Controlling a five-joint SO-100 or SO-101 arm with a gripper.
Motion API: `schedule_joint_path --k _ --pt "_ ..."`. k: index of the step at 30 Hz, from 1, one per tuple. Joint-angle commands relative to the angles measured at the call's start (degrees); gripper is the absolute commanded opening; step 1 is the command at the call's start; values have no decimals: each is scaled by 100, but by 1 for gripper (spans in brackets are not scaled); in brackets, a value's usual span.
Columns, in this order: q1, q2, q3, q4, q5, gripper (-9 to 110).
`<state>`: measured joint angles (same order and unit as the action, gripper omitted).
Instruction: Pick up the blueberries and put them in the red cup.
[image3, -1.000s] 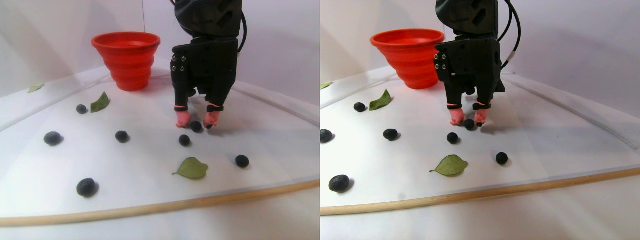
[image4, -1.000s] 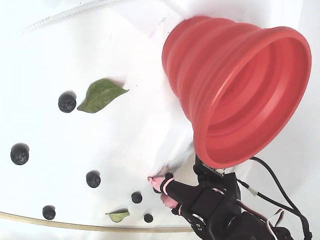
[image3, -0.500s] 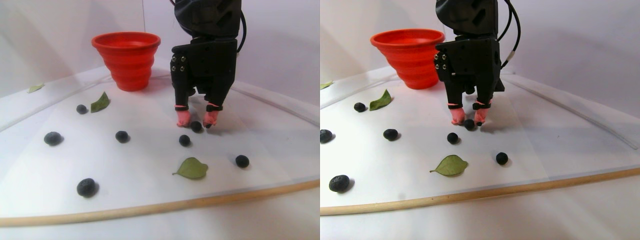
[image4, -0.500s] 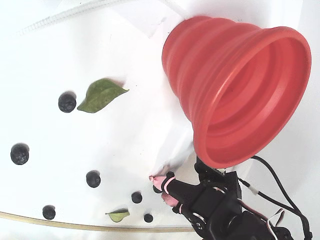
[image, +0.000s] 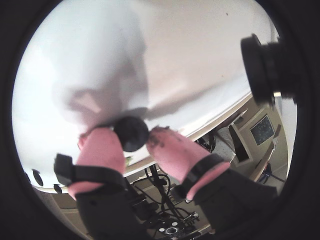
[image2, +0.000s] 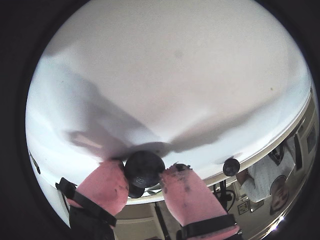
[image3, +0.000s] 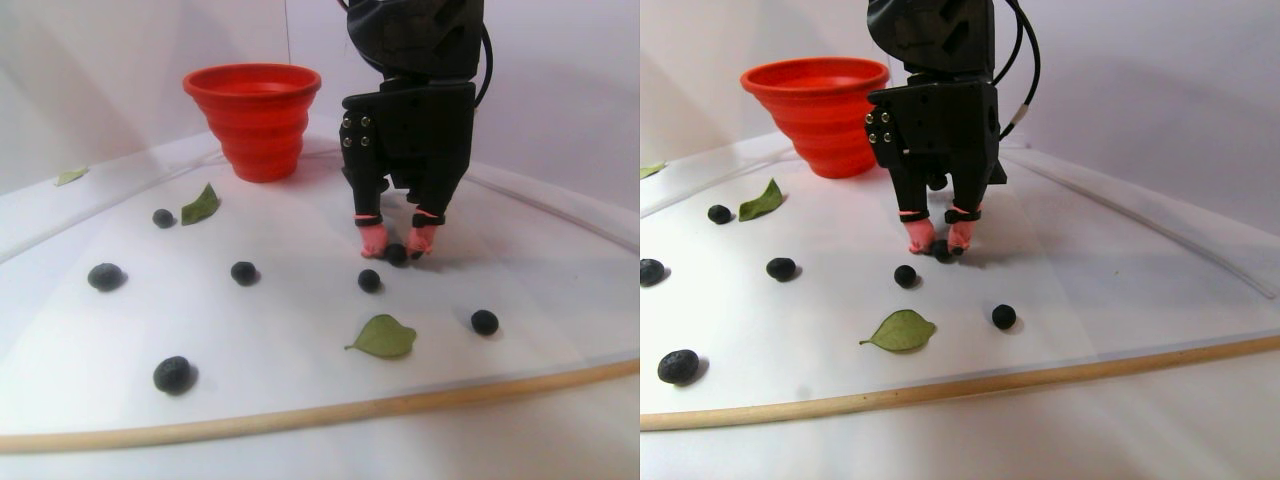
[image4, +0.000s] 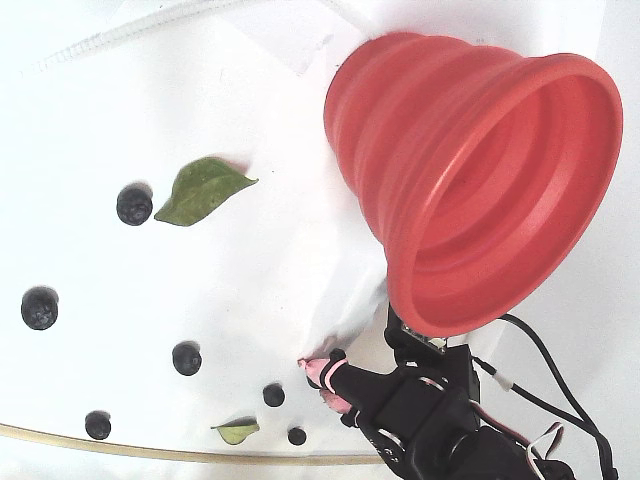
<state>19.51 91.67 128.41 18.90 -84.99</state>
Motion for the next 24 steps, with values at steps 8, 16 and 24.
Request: schedule_joint_path --k 8,16,24 --pt "123 756 88 193 79 11" --pt "9 1099 97 422 185 11" --pt "-132 1547 35 835 237 11"
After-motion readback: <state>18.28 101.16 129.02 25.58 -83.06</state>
